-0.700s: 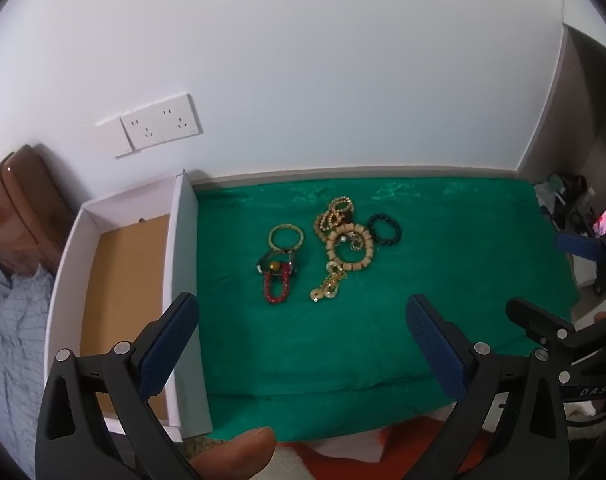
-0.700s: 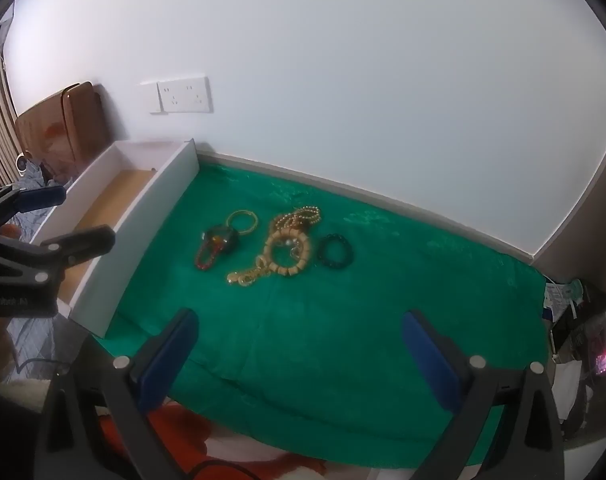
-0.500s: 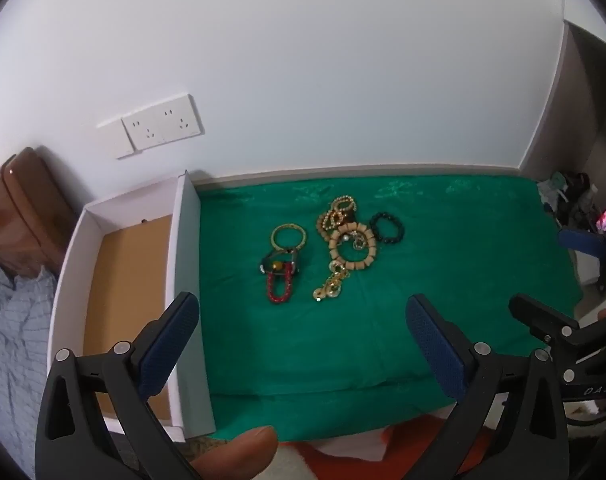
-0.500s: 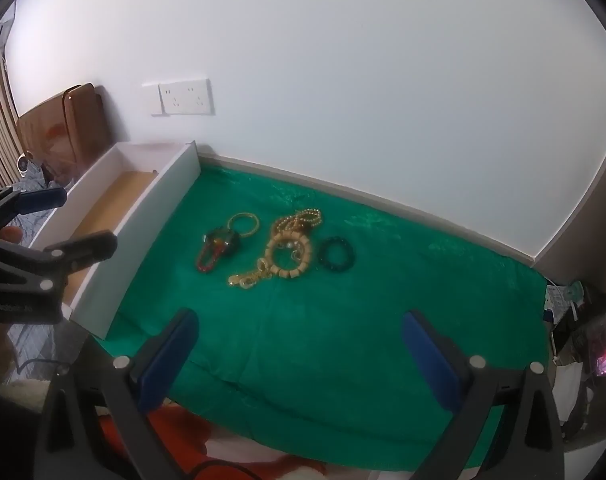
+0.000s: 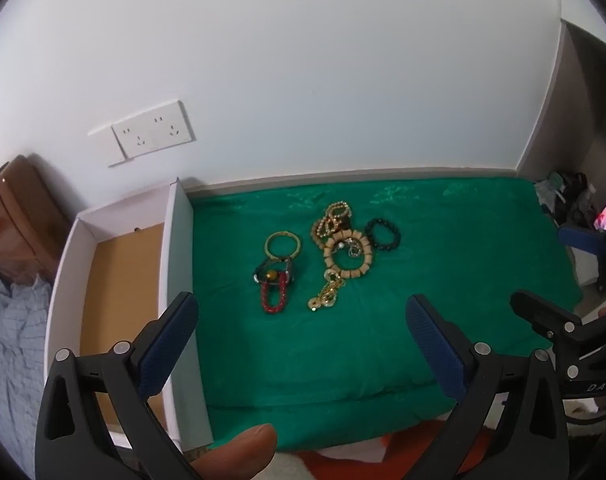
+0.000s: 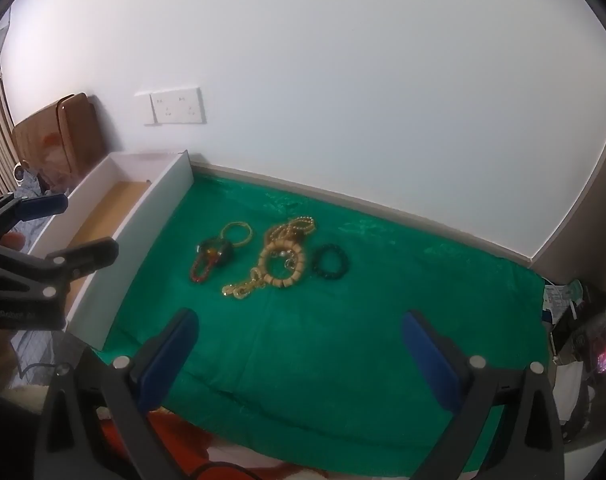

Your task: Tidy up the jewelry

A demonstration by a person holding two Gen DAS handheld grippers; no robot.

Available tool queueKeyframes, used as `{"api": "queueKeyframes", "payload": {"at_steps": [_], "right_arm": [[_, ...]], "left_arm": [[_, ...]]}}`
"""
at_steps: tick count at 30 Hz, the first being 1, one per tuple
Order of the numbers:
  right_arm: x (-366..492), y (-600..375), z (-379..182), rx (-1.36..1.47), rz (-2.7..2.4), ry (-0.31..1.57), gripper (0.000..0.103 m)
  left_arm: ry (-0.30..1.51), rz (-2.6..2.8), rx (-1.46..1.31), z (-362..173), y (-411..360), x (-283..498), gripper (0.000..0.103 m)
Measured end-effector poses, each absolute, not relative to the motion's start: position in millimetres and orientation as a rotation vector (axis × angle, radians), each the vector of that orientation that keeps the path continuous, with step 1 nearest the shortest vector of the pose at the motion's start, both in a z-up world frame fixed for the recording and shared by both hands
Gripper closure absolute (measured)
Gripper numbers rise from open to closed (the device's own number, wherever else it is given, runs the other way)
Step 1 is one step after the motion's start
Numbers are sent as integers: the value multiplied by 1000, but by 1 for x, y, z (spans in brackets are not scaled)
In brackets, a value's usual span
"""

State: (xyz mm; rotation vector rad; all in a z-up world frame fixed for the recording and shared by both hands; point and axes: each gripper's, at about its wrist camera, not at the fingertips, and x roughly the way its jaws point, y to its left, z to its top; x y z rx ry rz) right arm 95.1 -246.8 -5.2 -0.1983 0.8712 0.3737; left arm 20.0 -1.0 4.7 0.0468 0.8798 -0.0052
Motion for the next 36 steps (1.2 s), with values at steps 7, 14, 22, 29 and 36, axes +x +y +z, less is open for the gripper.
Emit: {"api": "queueKeyframes", "payload": {"at_steps": [7,14,22,29,36], "right_arm": [[102,-250,-11,-193,367,874,0],[105,-252,-12,-189,361,871,0],[105,-254,-10,-184,358,867,0],[101,-253,-9,-182,357,864,0],[99,-252,-8,-181,356,862,0]], "left_arm": [[885,-8,52,2,-7,25,0],[887,-11,54,0,-8,28,0],[887,-13,58,1,-8,30,0],[894,-9,56,1,-8,29,0],[889,-10,58,2,-7,26,0]]}}
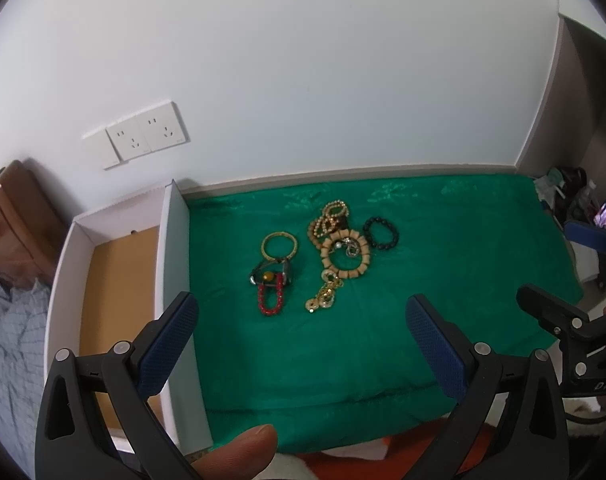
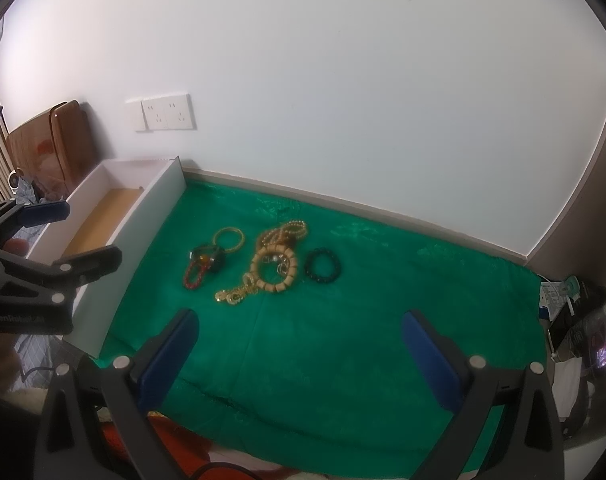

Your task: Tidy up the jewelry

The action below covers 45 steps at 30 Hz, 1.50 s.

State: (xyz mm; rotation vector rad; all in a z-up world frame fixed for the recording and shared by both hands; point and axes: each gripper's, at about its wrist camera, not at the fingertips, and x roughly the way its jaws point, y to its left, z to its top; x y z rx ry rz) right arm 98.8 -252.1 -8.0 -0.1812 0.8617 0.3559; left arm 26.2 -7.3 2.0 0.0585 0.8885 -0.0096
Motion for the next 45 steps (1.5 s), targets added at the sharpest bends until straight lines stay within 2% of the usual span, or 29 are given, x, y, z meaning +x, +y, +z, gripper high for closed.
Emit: {"api": "queueKeyframes", "payload": {"at_steps": [39,45], "right_arm": [[89,-245,-3,-194,389,834,0],[90,-245,-5,-189,388,835,0]], "left_arm": [[866,40,55,3,0,10,0],[801,94,-8,14,23,7,0]]}}
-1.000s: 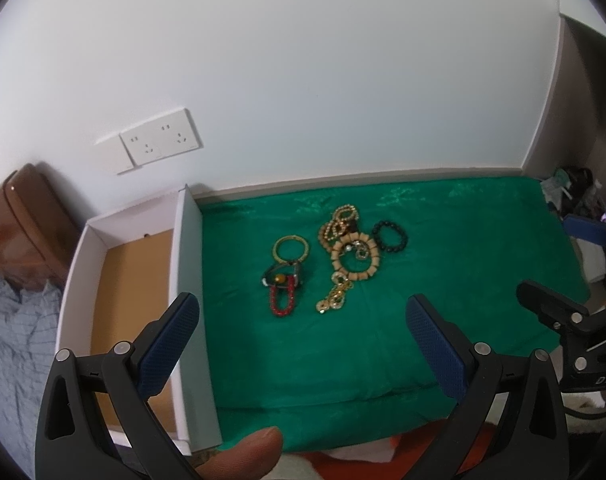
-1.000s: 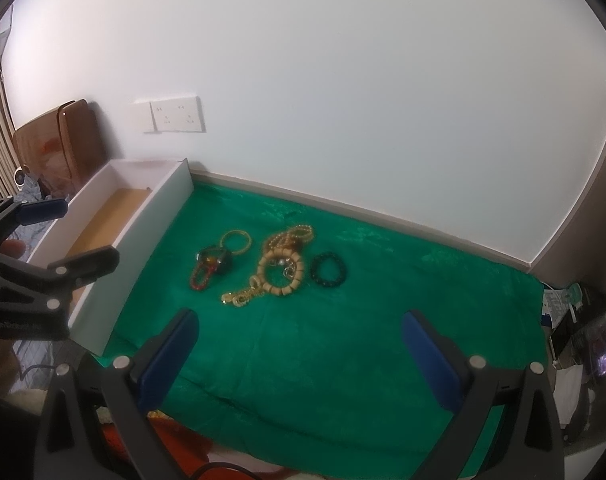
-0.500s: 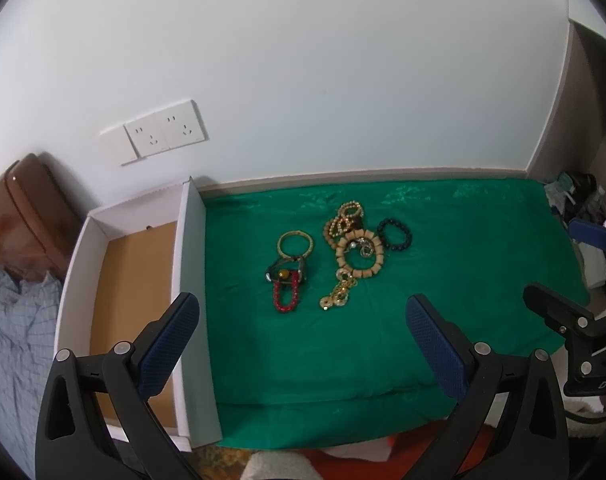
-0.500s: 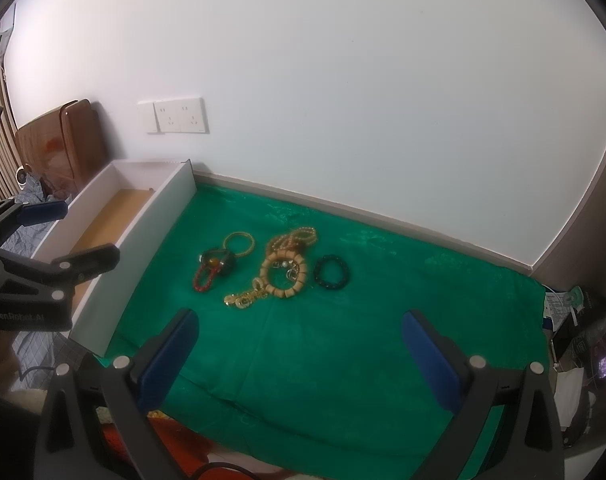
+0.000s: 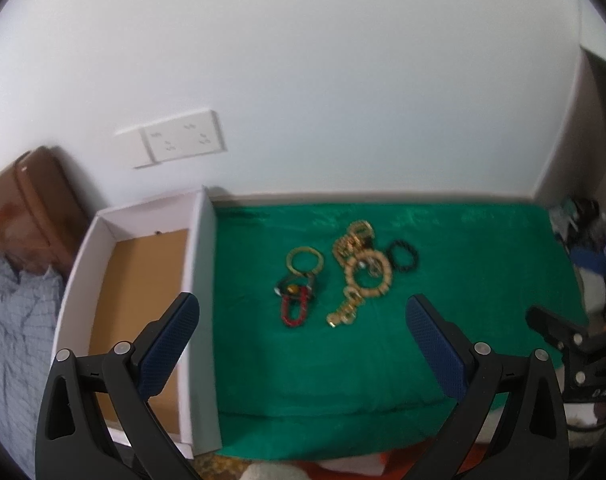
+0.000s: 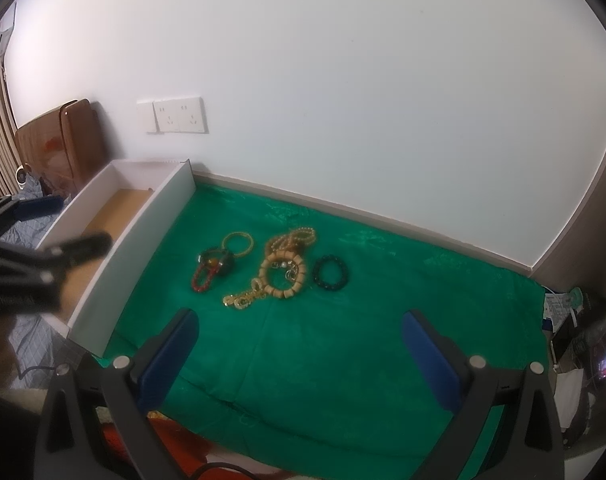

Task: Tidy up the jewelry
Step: 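Lower the left gripper onto the gold chain earrings and close it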

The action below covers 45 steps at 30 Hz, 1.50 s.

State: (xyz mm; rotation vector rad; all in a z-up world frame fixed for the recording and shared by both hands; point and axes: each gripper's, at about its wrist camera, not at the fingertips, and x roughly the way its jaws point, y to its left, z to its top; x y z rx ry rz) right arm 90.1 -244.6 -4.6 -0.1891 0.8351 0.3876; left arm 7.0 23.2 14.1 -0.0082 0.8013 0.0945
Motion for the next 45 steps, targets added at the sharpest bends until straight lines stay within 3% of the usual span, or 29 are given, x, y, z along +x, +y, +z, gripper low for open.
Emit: {"api": "queueKeyframes", "payload": {"at_steps": [8,18,33,35,37,41,45], "right_arm": [[105,-251,2,-180,388,783,0],[149,-258,-5,-193,382,750,0],[189,-226,-123,-156,461,997,0],[192,-231,-126,-121,449,1011,0],[193,-233,-129,-100,437,1021,0],[189,-243,-133,-75,419,1042,0],[185,-255,-139,-42,394,1072,0]], "left_arm": [[854,155,-67,-7,66,20,0],[936,97,-28,-40,64,50,0],[1096,-248,15,-157,2,122,1],[1123,-277,48,-183,-15,137,5],[1163,-280,81,-206,-27,152,21],[1221,-255,94,-240,-38,172,33],[1238,-213,132,-255,-46,179,57]]}}
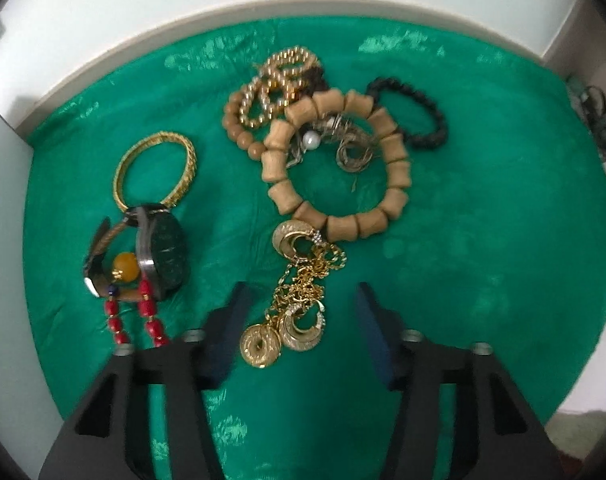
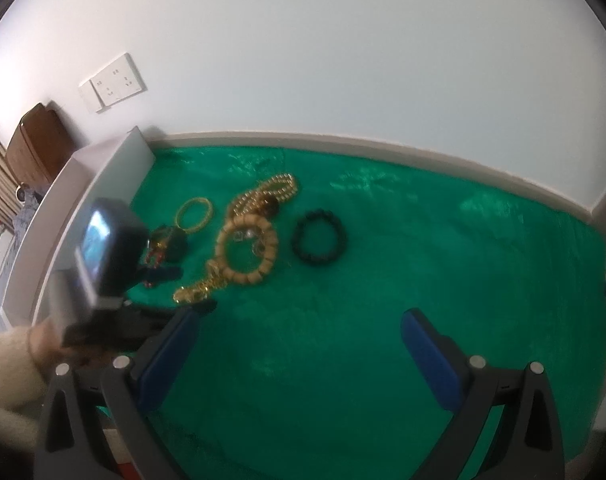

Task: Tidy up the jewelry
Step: 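Lower the left gripper onto the gold chain earrings and close it, then grasp the wooden bead bracelet with the right gripper while the left holds the earrings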

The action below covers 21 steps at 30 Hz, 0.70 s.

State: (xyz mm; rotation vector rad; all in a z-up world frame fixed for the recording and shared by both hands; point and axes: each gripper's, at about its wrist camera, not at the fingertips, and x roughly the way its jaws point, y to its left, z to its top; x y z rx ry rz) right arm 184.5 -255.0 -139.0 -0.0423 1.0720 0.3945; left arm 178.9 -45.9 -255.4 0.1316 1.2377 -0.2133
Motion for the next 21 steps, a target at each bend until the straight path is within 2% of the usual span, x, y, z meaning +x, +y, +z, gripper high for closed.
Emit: {"api": "queueKeyframes", "payload": {"at_steps": [1,2,3,4,11,21], "right_arm": [[184,-259,-140,-35,386,1079,0],[184,-262,-141,-30,378,1083,0],[184,-263,-141,-27,374,1085,0],[185,-266,-140,-25,368,1085,0],[205,-271,-141,-47,371,1056,0],[252,-225,-200,-101,466,1133,2]], "left_arm": [[1218,-202,146,-255,-48,178,68],[1211,-205,142,-254,-50,177,73],[1210,-198,137,-254,-52,176,91],[1213,-191,130,-253,-53,176,96],[1199,-201,-8,-235,-28,177,99],[1123,-150,-92,-177,-2,143,99]]}}
